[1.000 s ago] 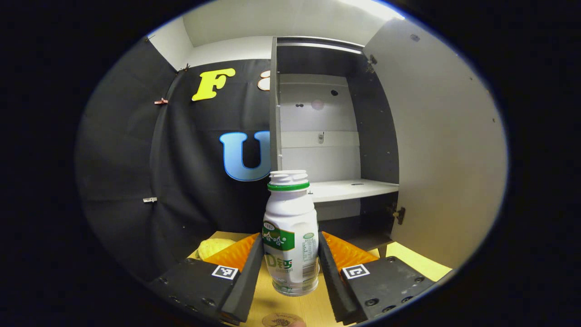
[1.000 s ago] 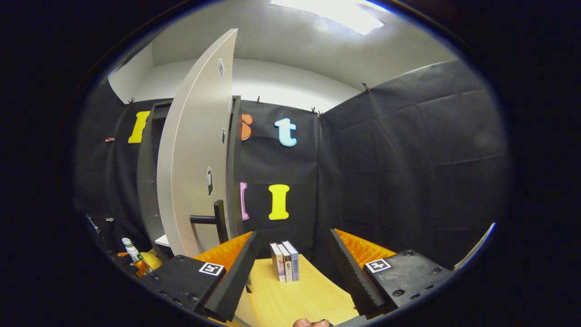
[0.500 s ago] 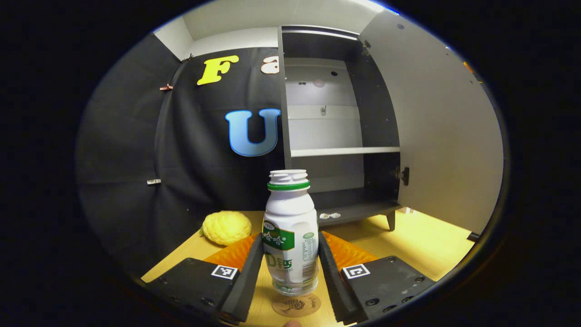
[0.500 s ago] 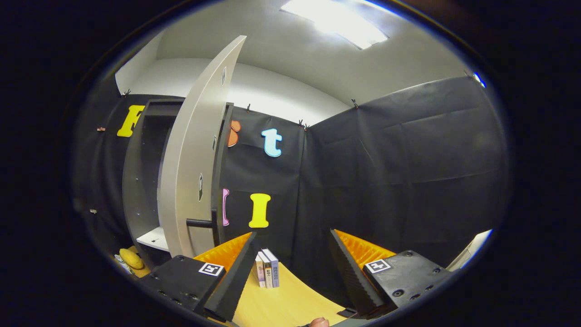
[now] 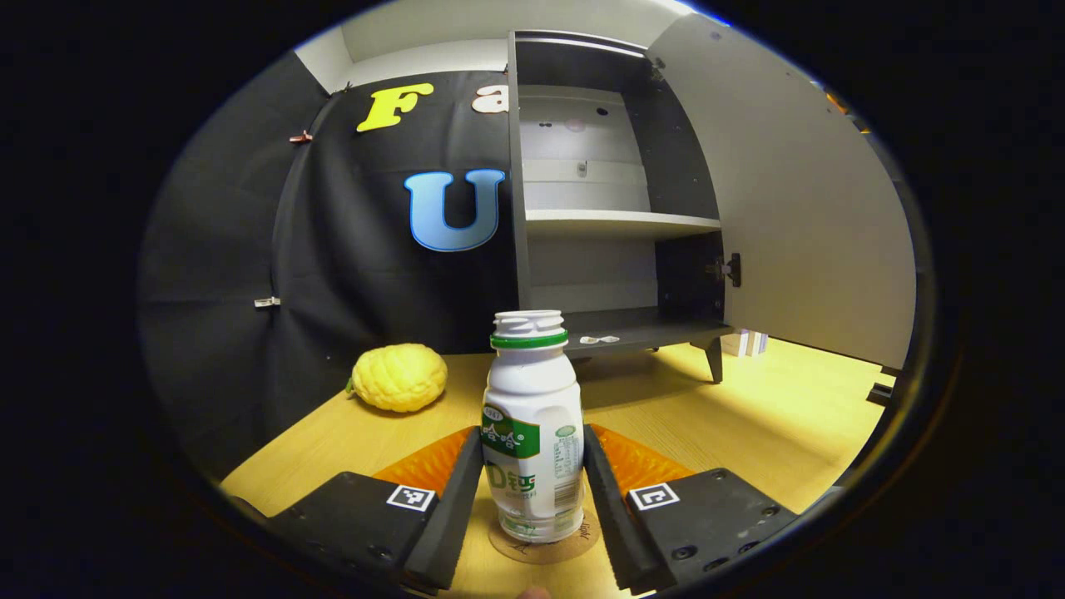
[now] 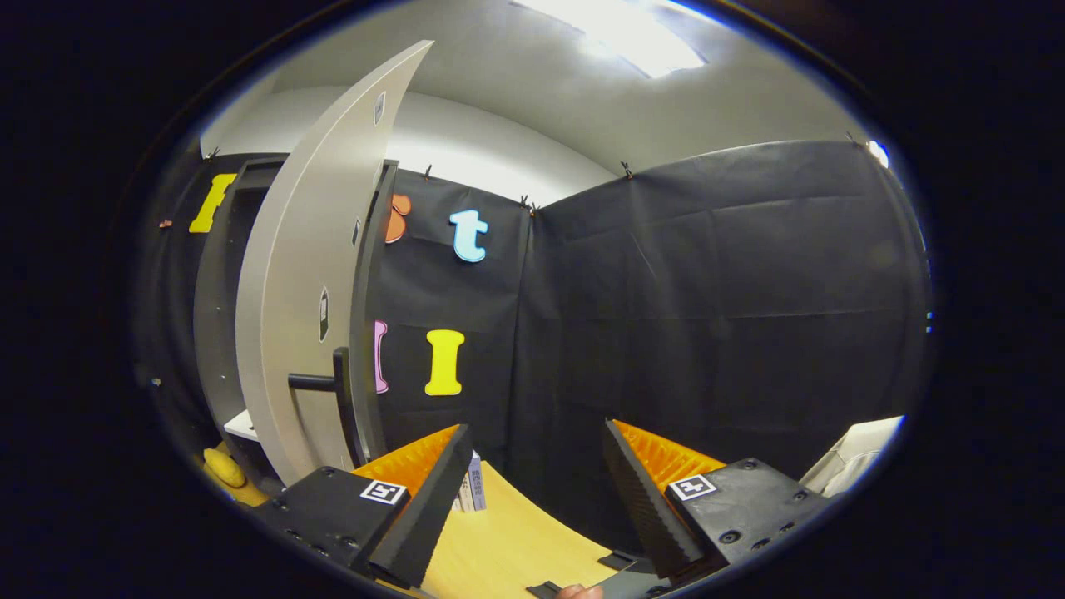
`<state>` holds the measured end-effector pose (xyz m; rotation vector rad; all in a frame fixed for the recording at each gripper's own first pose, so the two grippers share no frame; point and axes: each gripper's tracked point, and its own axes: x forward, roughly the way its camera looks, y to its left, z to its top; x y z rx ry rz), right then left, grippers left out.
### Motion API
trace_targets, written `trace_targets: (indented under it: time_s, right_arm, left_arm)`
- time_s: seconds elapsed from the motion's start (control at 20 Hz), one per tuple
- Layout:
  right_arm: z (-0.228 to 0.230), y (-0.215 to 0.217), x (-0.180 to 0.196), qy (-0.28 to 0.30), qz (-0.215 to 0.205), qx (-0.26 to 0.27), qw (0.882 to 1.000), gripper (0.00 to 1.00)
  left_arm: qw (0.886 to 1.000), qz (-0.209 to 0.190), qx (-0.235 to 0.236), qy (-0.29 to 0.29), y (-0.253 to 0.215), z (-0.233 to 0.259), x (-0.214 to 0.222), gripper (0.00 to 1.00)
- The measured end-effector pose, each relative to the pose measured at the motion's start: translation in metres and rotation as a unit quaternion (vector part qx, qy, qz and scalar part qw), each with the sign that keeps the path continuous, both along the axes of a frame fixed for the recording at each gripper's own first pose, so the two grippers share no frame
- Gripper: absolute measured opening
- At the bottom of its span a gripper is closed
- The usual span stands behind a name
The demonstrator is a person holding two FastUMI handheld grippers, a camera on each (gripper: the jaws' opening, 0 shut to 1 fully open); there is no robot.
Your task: Open the cabinet door with the right hand, grasp the bottle in the cabinet with the left hand and place it on the coaster, then close the cabinet door with the right hand.
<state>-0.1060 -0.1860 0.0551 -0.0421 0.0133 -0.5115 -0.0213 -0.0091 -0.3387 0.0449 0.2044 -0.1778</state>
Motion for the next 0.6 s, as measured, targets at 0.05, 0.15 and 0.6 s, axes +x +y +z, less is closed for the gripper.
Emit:
trace_targets:
  time_s: [0.05, 0.15, 0.6]
  right_arm:
    - [0.0, 0.0, -0.002, 0.002, -0.001, 0.0, 1.0, 0.98]
    - [0.0, 0.0, -0.005, 0.006, -0.005, -0.006, 1.0, 0.98]
    - [-0.009, 0.001, -0.007, 0.01, 0.002, 0.009, 1.0, 0.98]
  left_arm:
    - [1.0, -0.003, -0.001, -0.002, -0.001, -0.001, 0.0, 0.7]
    - [1.0, 0.0, -0.003, -0.004, 0.001, -0.002, 0.001, 0.71]
    - [1.0, 0.002, -0.003, 0.008, -0.001, -0.008, -0.011, 0.79]
